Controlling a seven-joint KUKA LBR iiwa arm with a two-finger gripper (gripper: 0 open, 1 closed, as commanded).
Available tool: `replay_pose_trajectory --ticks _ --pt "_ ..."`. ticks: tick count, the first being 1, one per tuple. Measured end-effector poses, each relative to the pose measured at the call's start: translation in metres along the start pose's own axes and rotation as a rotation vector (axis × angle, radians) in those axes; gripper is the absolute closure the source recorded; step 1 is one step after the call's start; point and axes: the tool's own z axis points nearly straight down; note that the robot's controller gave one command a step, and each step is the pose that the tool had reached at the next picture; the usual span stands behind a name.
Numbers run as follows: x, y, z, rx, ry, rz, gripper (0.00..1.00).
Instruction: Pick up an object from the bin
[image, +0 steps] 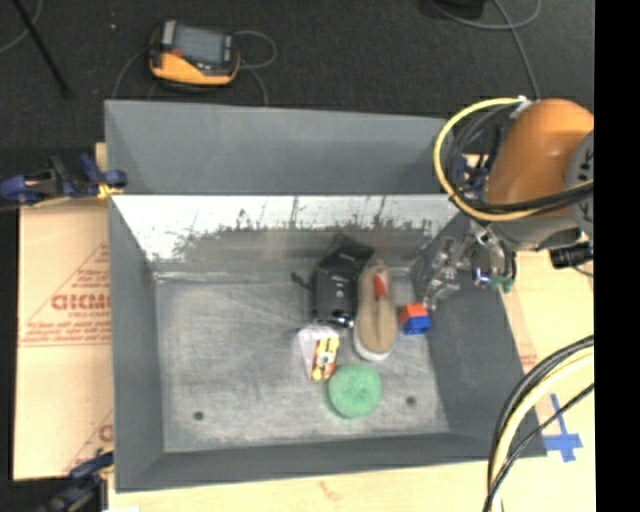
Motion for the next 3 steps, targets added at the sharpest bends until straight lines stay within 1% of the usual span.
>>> replay_pose_trajectory --ticks 1,2,3 --pt "-0.021 0.001 -0.015 0.0 0.009 0.093 1.0" --pt "-0.007 0.035 -0.017 0.002 0.005 0.203 1.0" --pt "-0.016 0.047 -0.018 -0.003 0.008 0.27 1.0"
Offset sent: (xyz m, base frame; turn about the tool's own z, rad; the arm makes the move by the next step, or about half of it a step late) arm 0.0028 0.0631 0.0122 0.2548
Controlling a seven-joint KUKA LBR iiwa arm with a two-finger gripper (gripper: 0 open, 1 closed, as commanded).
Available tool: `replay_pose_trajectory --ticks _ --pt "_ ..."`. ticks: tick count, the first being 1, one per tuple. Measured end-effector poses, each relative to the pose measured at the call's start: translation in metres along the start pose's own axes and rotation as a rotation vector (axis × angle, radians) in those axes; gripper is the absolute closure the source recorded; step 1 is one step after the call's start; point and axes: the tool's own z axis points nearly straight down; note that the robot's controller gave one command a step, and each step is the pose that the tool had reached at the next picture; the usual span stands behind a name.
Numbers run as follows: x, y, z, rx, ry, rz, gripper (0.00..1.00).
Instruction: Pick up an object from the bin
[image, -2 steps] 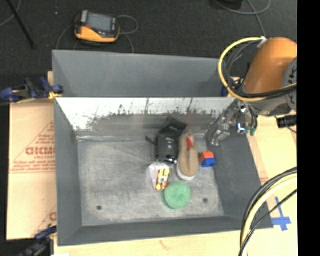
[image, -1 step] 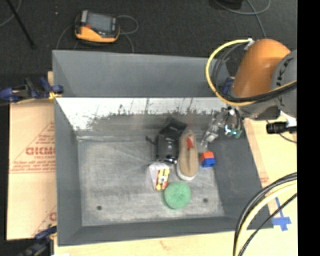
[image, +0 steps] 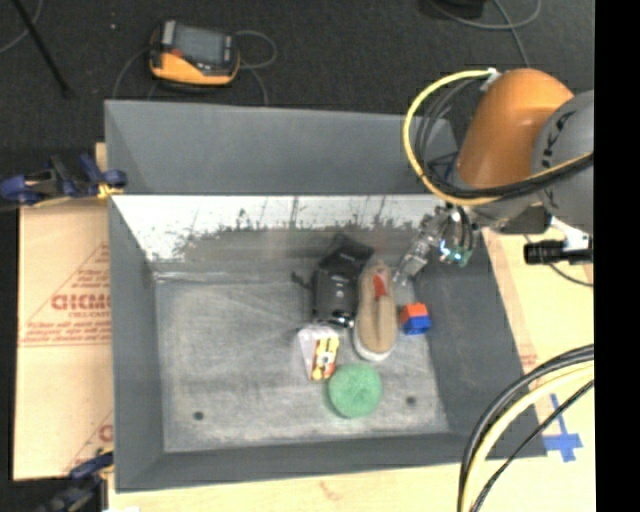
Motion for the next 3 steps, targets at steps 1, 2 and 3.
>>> replay_pose_trajectory --ticks 1,2,3 --pt "0.023 0.009 0.007 0.007 -0.003 0.018 1.0" --pt "0.026 0.053 0.008 0.004 -0.002 0.165 1.0" --pt "0.025 0.058 0.006 0.003 -0.002 0.178 1.0"
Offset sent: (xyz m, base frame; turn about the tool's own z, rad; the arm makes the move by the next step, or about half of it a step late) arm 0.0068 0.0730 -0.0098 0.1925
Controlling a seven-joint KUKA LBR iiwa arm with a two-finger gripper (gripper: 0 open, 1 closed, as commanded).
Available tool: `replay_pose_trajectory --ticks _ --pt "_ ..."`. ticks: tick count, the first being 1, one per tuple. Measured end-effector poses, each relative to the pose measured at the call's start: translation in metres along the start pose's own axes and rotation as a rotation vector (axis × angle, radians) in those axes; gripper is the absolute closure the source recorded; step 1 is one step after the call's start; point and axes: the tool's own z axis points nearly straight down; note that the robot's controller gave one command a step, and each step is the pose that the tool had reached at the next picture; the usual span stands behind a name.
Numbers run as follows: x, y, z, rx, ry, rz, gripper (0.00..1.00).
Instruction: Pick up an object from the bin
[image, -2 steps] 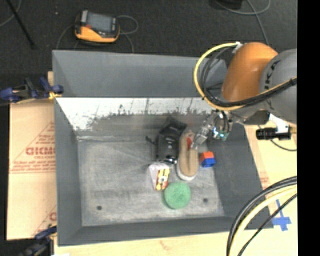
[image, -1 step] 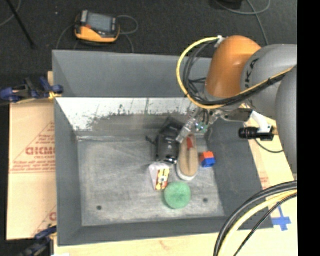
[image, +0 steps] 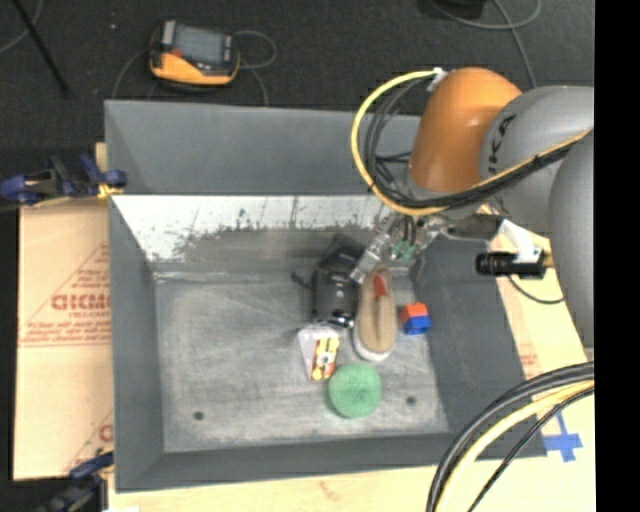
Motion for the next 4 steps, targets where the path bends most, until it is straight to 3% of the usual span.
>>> replay_pose_trajectory --ticks 1,2,3,4 --pt "0.0 0.005 -0.04 0.0 -0.005 -0.05 0.0" --pt "0.001 0.004 -0.038 0.003 -0.001 -0.051 0.0" --pt "0.001 0.008 0.019 -0.001 -0.006 -0.092 0.0" --pt "-0.006 0.012 0.086 0.0 -0.003 -0.205 0.0"
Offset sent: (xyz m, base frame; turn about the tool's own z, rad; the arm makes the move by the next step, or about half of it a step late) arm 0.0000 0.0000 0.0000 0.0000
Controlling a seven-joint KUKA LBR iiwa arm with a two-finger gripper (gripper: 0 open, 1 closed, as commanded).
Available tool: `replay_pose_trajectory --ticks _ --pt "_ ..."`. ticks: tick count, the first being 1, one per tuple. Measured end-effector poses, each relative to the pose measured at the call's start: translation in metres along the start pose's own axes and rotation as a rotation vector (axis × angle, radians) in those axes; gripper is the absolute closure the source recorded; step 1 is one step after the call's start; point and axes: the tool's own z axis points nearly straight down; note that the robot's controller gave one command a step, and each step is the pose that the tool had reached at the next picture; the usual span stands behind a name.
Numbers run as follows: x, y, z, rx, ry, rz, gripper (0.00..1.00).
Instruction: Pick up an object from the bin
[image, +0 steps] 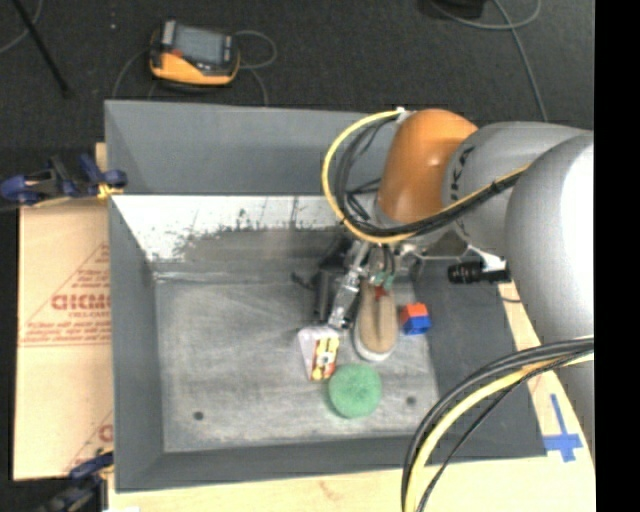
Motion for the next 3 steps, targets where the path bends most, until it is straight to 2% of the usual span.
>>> replay_pose_trajectory --ticks 1,2,3 --pt "0.003 -0.001 0.004 0.002 0.004 -0.022 1.0" --pt "0.003 -0.001 0.004 0.003 0.004 -0.023 1.0" --pt "-0.001 -0.009 -0.121 0.003 0.004 -0.079 1.0"
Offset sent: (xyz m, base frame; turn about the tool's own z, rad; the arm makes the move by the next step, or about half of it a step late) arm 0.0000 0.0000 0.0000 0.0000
